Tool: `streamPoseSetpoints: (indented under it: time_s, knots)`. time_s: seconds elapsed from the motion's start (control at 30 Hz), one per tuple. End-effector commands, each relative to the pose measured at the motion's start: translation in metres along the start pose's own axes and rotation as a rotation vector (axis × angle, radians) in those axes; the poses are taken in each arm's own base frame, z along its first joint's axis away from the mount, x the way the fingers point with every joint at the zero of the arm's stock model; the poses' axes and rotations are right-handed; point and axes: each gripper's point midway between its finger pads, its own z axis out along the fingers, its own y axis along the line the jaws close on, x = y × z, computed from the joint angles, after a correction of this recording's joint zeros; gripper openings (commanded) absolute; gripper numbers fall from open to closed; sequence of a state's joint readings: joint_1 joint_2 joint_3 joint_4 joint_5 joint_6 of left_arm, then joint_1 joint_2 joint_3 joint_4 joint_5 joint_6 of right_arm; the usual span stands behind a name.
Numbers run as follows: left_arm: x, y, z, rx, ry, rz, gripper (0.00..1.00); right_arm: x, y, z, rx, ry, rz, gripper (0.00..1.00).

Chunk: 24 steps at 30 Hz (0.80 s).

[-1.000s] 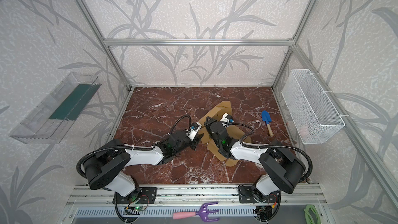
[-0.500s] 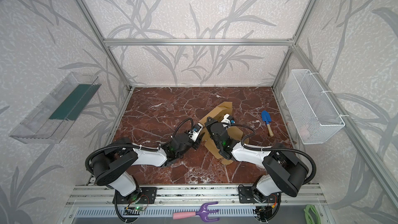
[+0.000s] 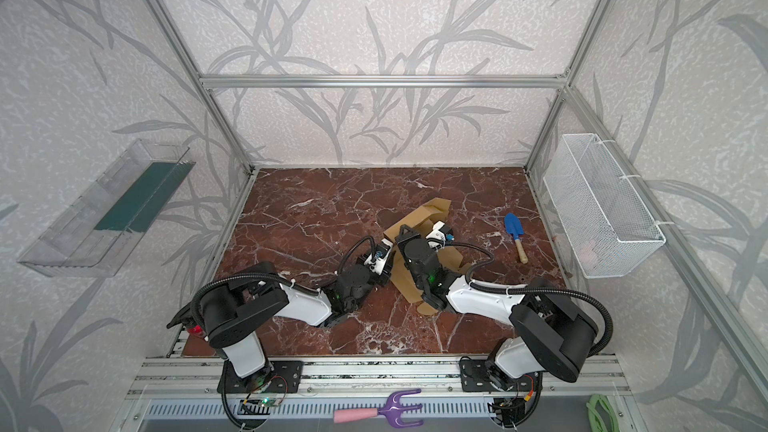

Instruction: Fold the paper box

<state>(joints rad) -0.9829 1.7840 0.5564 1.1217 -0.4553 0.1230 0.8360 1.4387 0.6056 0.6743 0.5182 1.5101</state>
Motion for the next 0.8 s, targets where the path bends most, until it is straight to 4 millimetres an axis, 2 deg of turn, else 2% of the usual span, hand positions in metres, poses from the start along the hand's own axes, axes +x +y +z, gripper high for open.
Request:
streamPoseSetpoints:
  time_s: [0.0, 0.3, 0.77]
  knots:
    - [-0.042, 0.016, 0.000, -0.109, -0.145, -0.057, 0.44, 0.015, -0.008, -0.006, 0.041, 0.048, -0.024, 0.00]
    - [-0.046, 0.031, -0.009, -0.220, -0.173, -0.069, 0.44, 0.021, -0.010, -0.010, 0.072, 0.045, -0.036, 0.00]
    - [-0.052, 0.034, -0.017, -0.285, -0.180, -0.055, 0.44, 0.036, -0.011, -0.010, 0.100, 0.075, -0.047, 0.00]
